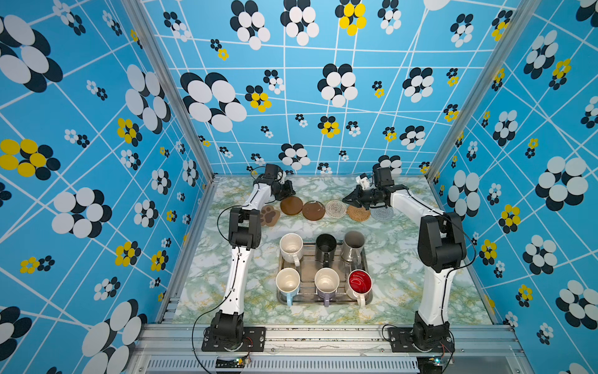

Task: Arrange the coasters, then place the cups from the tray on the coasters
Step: 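Move the left gripper down beside the paw-shaped cork coaster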

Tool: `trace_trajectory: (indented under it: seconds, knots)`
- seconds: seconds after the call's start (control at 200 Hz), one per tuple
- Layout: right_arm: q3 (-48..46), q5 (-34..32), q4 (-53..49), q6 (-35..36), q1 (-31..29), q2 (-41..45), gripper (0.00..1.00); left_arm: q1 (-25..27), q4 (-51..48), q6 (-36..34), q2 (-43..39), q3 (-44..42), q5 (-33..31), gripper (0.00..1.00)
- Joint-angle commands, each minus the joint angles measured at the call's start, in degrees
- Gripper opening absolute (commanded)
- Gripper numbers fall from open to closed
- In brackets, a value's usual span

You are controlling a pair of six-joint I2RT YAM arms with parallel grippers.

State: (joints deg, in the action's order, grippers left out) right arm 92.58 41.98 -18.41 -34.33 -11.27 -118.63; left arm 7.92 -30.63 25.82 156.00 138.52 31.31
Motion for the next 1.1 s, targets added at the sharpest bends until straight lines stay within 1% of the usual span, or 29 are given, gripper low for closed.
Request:
trace_trajectory:
  seconds: [0.0,0.365,0.475,0.56,0.695,0.745,0.78,0.9,0.985,1.045,1.095]
  knots:
    - [-2.23,0.83,1.65,-0.74,0.02,2.17,0.0,-0.19,-7.45,-2.19,-0.14,-1.35,-1.22,0.01]
    - [-2.86,0.96,2.02,-0.65,0.02,2.96,0.0,-0.19,-8.03,-3.28,-2.34,-3.34,-2.4,0.01]
    - [-2.86,1.0,2.04,-0.74,0.02,3.21,0.0,-0.2,-6.78,-2.65,-2.87,-3.34,-2.48,0.07]
    - [-2.71,1.0,2.12,-0.74,0.02,3.62,0.0,-0.36,-5.03,-1.98,-3.44,-3.19,-2.5,0.15]
    - [-2.61,0.91,2.18,-0.83,0.02,4.56,0.0,-0.97,-2.03,-0.19,-4.84,-2.64,-3.46,0.2]
    - [-2.7,0.98,2.07,-0.76,0.02,5.04,0.0,-1.19,-0.63,0.65,-5.92,-2.64,-4.2,0.25]
    - [-2.72,0.88,1.84,-0.59,0.02,5.26,0.0,-1.37,0.28,1.05,-6.82,-2.72,-4.48,0.26]
    - [-2.99,0.48,0.57,0.55,0.02,6.51,0.0,-1.77,1.63,0.9,-10.84,-3.61,-5.82,0.27]
    - [-3.69,0.3,0.46,0.84,0.04,7.41,0.0,-1.95,1.41,0.01,-15.17,-6.39,-7.49,0.28]
    - [-4.18,0.34,0.32,0.93,0.02,8.03,0.0,-2.11,0.44,-0.81,-18.93,-9.21,-8.35,0.36]
    - [-4.57,0.47,0.13,1.25,0.06,8.64,0.0,-2.25,-1.27,-1.74,-22.29,-11.81,-8.72,0.38]
